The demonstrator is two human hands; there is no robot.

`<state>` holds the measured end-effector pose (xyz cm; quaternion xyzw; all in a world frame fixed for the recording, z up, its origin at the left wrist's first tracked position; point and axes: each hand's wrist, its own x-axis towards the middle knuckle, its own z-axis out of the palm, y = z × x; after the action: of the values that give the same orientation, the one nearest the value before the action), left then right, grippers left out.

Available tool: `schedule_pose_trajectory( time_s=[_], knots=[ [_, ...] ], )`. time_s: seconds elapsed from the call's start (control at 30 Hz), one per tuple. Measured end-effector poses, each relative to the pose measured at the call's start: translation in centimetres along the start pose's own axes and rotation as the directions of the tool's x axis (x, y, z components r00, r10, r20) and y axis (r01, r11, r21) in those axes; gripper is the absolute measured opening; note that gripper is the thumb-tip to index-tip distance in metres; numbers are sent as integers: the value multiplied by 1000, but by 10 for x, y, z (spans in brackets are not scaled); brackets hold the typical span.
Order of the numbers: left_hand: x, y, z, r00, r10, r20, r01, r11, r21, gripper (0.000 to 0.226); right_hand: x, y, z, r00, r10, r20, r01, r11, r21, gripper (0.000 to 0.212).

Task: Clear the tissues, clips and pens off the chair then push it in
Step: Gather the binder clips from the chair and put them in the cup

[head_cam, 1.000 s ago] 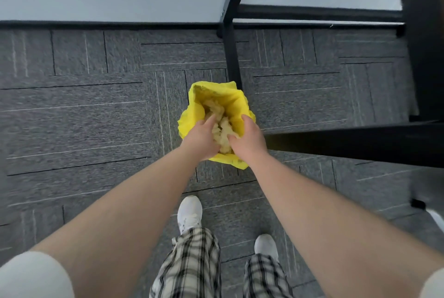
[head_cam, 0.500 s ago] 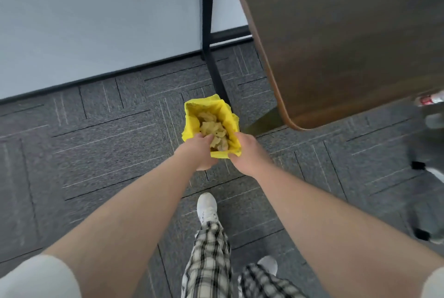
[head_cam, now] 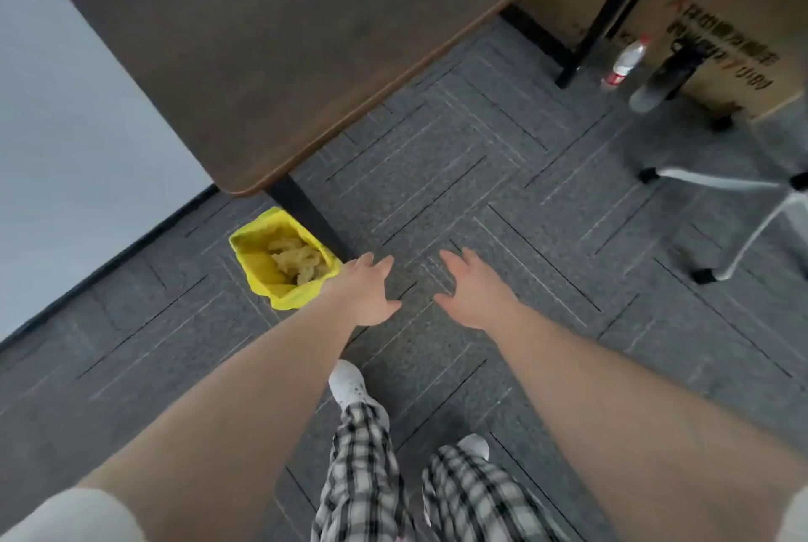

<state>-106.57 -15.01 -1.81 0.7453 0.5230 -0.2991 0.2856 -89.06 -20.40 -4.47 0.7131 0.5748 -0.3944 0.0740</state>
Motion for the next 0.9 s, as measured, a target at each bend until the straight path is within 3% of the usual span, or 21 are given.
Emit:
schedule_pose_trajectory(
  time_s=[0.4,0.57,0.7,0.9],
  knots=[
    [-15,275,-56,960,281,21,-275,918,286,80,-122,228,-108,932,322,-165,-284,933,220,72],
    [9,358,-87,916,399,40,-377,822,427,79,-143,294,-147,887,416,-201,-342,884,320,71],
    [44,435,-106,837,542,68,-486,682,546,79,-143,355,-176,836,506,-211,-407,831,380,73],
    [105,556,-155,762,630,150,-580,562,590,77,-131,440,-239,755,630,-179,-493,727,478,77]
  ],
)
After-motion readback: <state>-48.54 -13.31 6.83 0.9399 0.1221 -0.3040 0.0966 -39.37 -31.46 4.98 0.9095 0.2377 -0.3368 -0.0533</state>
